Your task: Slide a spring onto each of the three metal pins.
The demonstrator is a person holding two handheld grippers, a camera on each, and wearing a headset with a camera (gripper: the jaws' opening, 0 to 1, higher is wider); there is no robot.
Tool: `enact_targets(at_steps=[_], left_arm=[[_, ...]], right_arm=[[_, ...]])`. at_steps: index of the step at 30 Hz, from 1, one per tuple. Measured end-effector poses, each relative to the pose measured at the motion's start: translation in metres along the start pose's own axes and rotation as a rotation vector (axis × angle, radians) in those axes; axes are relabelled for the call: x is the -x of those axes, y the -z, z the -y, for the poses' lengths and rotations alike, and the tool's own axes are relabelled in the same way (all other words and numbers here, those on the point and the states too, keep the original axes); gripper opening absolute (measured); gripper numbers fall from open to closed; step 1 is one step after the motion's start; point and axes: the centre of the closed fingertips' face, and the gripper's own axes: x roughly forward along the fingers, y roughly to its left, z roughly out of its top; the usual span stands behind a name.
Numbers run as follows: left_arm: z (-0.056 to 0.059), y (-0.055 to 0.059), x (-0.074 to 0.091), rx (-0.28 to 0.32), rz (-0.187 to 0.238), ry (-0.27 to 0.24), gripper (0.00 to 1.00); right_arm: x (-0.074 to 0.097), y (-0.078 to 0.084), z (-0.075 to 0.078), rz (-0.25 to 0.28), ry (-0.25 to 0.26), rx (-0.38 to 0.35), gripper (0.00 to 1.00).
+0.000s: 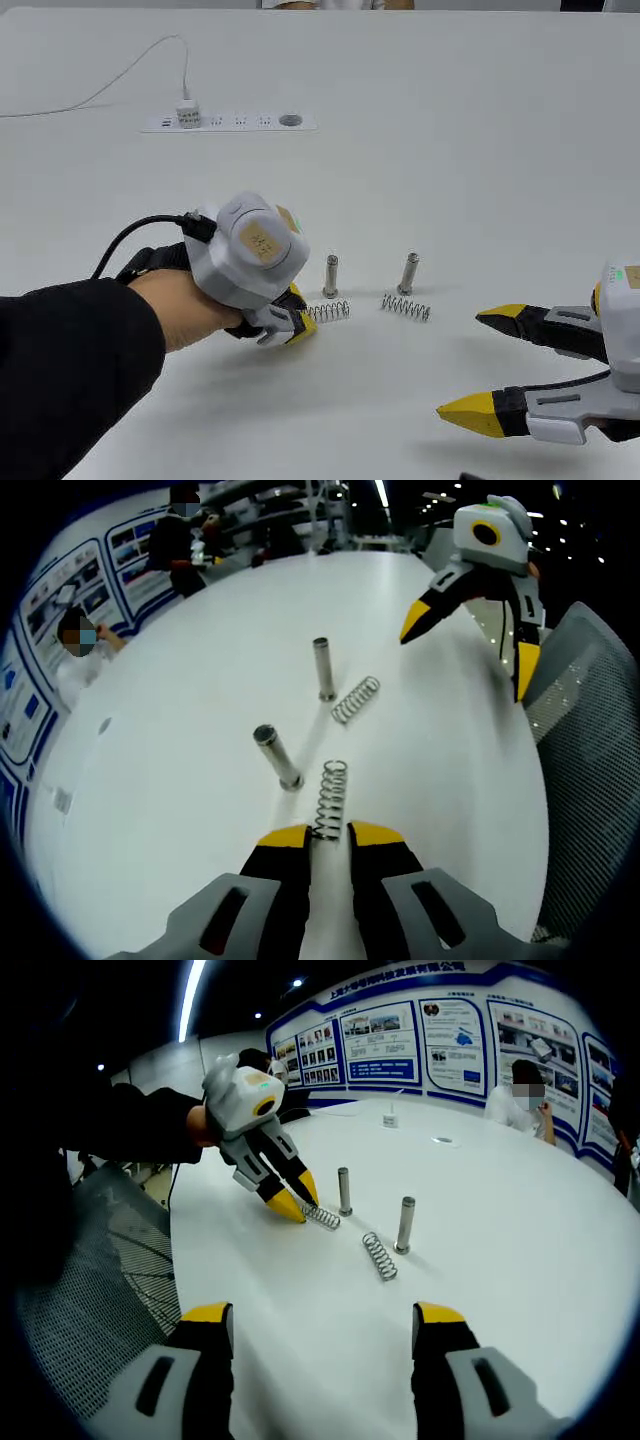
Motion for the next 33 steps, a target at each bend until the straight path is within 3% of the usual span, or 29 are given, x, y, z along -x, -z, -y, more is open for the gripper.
enact_targets(at_steps=[17, 33], left_arm=[[0.004, 0.002, 0.003, 0.005, -0.011, -0.001, 0.11], [0.028, -0.006, 0.021, -0.055, 0.002, 0.046, 0.1]], right_arm=[[-0.002, -0.003, -0.003, 0.003, -0.013, 0.012, 0.73], [-0.009, -0.016, -0.014, 0.007, -0.046, 0.06, 0.61]])
